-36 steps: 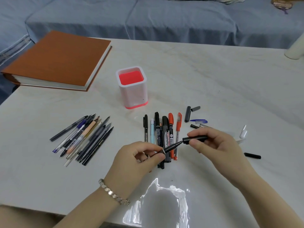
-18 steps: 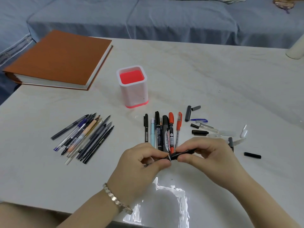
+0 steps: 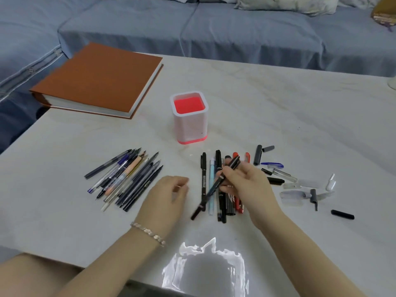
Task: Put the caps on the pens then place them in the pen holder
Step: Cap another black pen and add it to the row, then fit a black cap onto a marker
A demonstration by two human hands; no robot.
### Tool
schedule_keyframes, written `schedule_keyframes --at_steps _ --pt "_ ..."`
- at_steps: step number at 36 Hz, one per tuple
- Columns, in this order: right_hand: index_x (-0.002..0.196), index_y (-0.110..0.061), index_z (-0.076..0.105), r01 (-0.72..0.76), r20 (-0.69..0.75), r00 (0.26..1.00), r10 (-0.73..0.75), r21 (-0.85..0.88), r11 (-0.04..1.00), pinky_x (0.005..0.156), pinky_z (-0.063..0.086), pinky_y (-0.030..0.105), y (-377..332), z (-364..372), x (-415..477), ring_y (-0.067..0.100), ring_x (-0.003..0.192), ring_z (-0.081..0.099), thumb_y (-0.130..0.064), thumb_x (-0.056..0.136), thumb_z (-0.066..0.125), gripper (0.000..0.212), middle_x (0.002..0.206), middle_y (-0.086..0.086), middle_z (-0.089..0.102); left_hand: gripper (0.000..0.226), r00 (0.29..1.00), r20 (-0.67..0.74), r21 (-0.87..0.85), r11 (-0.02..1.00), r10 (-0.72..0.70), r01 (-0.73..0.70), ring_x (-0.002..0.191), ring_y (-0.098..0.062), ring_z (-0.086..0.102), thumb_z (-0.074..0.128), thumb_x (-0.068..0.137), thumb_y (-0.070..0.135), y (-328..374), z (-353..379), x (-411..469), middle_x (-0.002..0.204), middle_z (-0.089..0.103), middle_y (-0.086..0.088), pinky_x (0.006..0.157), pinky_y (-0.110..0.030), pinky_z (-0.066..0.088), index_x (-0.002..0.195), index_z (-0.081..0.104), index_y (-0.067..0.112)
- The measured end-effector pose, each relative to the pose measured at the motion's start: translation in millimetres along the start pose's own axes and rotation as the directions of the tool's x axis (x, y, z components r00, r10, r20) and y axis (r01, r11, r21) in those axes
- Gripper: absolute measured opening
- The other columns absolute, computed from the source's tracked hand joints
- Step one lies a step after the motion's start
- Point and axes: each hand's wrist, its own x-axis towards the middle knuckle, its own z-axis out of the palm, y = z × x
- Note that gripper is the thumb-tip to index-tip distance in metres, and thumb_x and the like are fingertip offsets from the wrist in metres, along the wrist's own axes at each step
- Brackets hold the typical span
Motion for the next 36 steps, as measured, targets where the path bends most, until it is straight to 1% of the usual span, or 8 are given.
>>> schedule_keyframes --at_steps 3,7,8,12,14,18,25,36 --pt "0.121 -0.028 0.04 0.18 -0.1 0.973 -0.209 -0.238 0.954 0.064 0.039 -0.003 1.2 3.2 11.9 -0.011 0.056 0.054 -0.01 0.088 0.053 0.039 0.067 0.014 0.059 0.022 0.985 -0.132 0.333 0.941 0.111 -0.061 0.09 -0.028 0.062 0.051 0.084 0.007 -30.2 -15.2 9.0 0.106 0.063 -0.01 0.082 -0.036 0.049 0.101 0.065 0.006" --pt "0.082 -0.036 0.051 0.254 -0.038 0.948 -0.315 -0.506 0.824 0.108 0.031 0.039 7.3 12.8 29.5 -0.003 0.053 0.05 -0.018 0.085 0.058 0.02 0.057 -0.006 0.051 0.013 0.98 -0.174 0.475 0.88 0.102 -0.007 0.076 -0.035 0.064 0.057 0.074 0.0 -51.1 -27.7 12.3 0.086 0.069 -0.015 0.068 -0.042 0.053 0.083 0.068 0.002" --pt "0.082 -0.035 0.053 0.27 -0.001 0.945 -0.327 -0.564 0.781 0.113 0.022 0.036 8.3 16.1 33.1 -0.002 0.059 0.052 -0.019 0.085 0.058 0.017 0.059 -0.008 0.051 0.011 0.982 -0.172 0.495 0.869 0.081 0.015 0.075 -0.036 0.064 0.061 0.074 -0.002 -52.5 -29.3 12.2 0.085 0.068 -0.015 0.066 -0.042 0.053 0.081 0.068 0.001" --pt "0.119 -0.016 0.054 0.349 0.173 0.922 -0.347 -0.76 0.549 0.086 0.007 -0.005 14.9 28.1 41.1 0.014 0.1 0.05 -0.016 0.087 0.054 0.032 0.097 -0.001 0.053 0.008 0.988 -0.143 0.564 0.825 0.064 0.028 0.066 -0.035 0.062 0.07 0.067 -0.002 -59.7 -28.4 15.2 0.075 0.067 -0.015 0.059 -0.037 0.052 0.074 0.068 0.003" --pt "0.126 -0.015 0.05 0.365 0.218 0.919 -0.327 -0.783 0.504 0.084 0.014 0.001 19.5 31.1 41.6 0.017 0.115 0.045 -0.014 0.088 0.052 0.038 0.122 0.005 0.048 0.012 0.991 -0.111 0.588 0.809 0.072 0.007 0.061 -0.035 0.062 0.074 0.062 -0.002 -62.3 -26.0 16.9 0.069 0.066 -0.015 0.055 -0.035 0.052 0.071 0.067 0.003" --pt "0.124 -0.013 0.053 0.402 0.264 0.902 -0.341 -0.801 0.444 0.091 0.017 0.007 24.7 24.4 37.4 0.018 0.124 0.037 -0.013 0.088 0.053 0.036 0.129 0.006 0.042 0.013 0.998 -0.053 0.604 0.797 0.037 0.003 0.055 -0.034 0.06 0.074 0.06 -0.004 -61.4 -21.9 16.7 0.062 0.062 -0.016 0.046 -0.035 0.048 0.068 0.066 0.001" --pt "0.107 -0.012 0.065 0.399 0.241 0.894 -0.378 -0.811 0.428 0.09 0.019 0.006 29.0 -22.3 21.2 0.016 0.114 0.046 -0.013 0.086 0.057 0.022 0.116 0.003 0.055 0.025 0.994 -0.098 0.357 0.934 0.051 -0.013 0.086 -0.028 0.057 0.047 0.087 0.01 -36.5 -9.2 17.2 0.106 0.05 -0.009 0.07 -0.029 0.041 0.109 0.059 0.005" --pt "0.101 -0.01 0.067 0.077 -0.07 0.958 -0.278 -0.871 0.486 0.075 0.035 0.021 3.2 -109.8 31.3 0.02 0.091 0.055 -0.012 0.087 0.055 0.018 0.097 0.005 0.062 0.018 0.993 0.042 0.079 0.99 0.112 -0.115 0.071 0.002 0.05 0.048 0.09 0.015 1.0 16.5 21.3 0.08 0.059 0.009 0.058 -0.001 0.036 0.101 0.062 0.018"
